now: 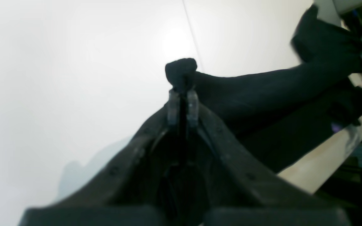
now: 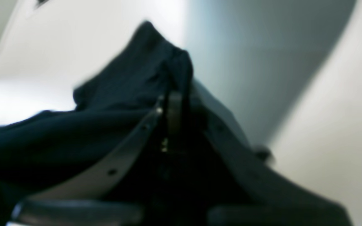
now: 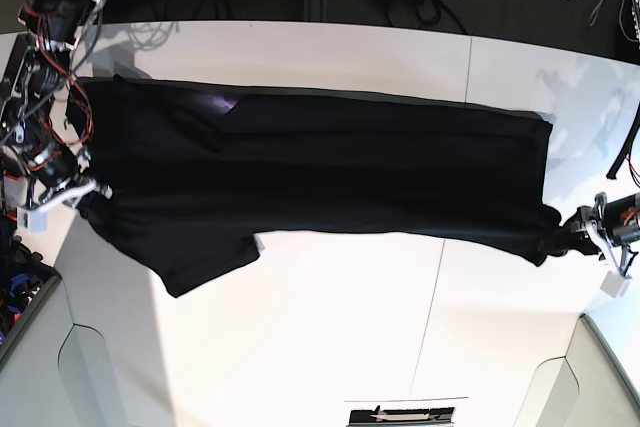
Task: Layout the t-shirt on the table in an organized manner, then fold the t-shirt properly
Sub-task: 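Lift the folded edge and fold the shirt over again lengthwise, then hold the shirt strip ends with both grippers and straighten it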
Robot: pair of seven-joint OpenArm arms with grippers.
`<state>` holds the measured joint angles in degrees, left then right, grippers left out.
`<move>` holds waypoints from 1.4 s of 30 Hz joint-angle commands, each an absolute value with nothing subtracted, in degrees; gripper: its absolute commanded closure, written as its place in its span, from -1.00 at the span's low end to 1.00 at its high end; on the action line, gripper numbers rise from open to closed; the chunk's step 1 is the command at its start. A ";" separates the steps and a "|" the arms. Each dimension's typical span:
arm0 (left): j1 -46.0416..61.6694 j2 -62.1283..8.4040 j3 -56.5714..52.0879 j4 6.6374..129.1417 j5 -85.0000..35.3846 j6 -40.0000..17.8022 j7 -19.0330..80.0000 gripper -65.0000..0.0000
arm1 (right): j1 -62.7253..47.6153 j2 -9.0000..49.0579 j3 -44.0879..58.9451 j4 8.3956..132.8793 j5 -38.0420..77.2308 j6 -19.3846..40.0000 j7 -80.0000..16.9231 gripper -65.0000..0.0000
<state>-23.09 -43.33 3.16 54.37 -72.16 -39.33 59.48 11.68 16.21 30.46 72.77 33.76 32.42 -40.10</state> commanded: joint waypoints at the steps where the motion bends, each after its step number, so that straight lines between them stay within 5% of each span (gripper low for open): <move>1: -23.73 -44.93 2.72 55.22 -73.52 -40.00 58.54 1.00 | 11.42 17.50 30.70 75.16 35.16 32.86 -38.39 1.00; 9: -18.48 -44.77 2.72 55.22 -75.02 -40.00 58.52 1.00 | 5.85 17.43 30.74 77.58 34.54 32.80 -38.44 1.00; 10: -18.02 -44.75 2.72 55.22 -75.09 -40.00 58.50 0.95 | 5.85 17.43 30.74 77.58 34.22 32.80 -38.41 0.83; 13: -16.93 -44.62 2.72 55.22 -75.94 -40.00 58.15 0.50 | 6.00 17.45 30.74 77.58 34.06 32.80 -36.45 -0.09; 15: -16.32 -44.62 2.72 55.22 -76.01 -40.00 57.87 0.28 | 6.09 17.45 30.74 77.60 34.04 32.80 -32.32 -0.37; 24: -15.97 -44.60 2.72 55.22 -75.55 -40.00 58.11 0.17 | 15.31 16.21 30.89 75.35 27.73 32.10 -28.45 -0.37; 37: -16.01 -43.66 2.72 55.22 -73.25 -40.00 58.04 0.17 | 27.35 15.35 15.79 49.36 17.08 31.31 -22.31 -0.35; 39: -16.01 -43.64 2.72 55.22 -73.28 -40.00 58.04 0.17 | 27.09 14.81 14.28 49.41 17.15 31.33 -22.31 -0.03; 42: -16.01 -43.64 2.72 55.22 -73.28 -40.00 58.04 0.17 | 27.09 13.89 13.85 49.98 17.15 31.38 -22.65 1.00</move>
<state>-14.81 -42.37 3.16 54.43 -72.10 -39.29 58.70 25.63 13.23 13.85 48.93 17.02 30.92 -22.76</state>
